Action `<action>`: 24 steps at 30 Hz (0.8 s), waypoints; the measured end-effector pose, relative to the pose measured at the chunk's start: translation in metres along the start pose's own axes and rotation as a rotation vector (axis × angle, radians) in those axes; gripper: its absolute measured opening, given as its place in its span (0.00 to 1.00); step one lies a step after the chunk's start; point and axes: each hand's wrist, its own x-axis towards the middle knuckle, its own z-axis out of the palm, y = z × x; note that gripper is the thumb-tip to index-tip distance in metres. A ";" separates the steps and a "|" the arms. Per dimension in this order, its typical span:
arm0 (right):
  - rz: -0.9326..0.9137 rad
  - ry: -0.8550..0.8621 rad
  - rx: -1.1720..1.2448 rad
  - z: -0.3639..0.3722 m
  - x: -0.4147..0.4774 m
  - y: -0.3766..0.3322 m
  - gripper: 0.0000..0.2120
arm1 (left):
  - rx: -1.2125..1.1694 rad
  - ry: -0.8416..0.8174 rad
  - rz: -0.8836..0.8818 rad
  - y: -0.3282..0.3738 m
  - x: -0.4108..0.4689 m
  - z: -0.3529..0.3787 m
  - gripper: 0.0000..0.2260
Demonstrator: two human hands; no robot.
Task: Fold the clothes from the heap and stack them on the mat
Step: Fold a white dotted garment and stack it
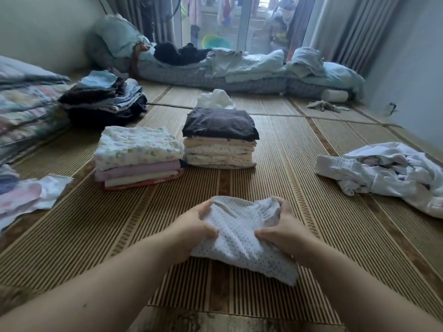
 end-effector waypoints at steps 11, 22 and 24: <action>-0.491 0.125 -0.058 0.039 0.000 -0.067 0.21 | -0.085 0.059 0.323 0.052 -0.028 -0.061 0.30; -0.862 0.265 -0.300 0.163 0.149 -0.247 0.50 | -0.020 0.477 0.468 0.136 0.037 -0.236 0.33; -0.833 0.294 -0.501 0.183 0.176 -0.252 0.45 | 0.165 0.585 0.396 0.127 0.057 -0.251 0.34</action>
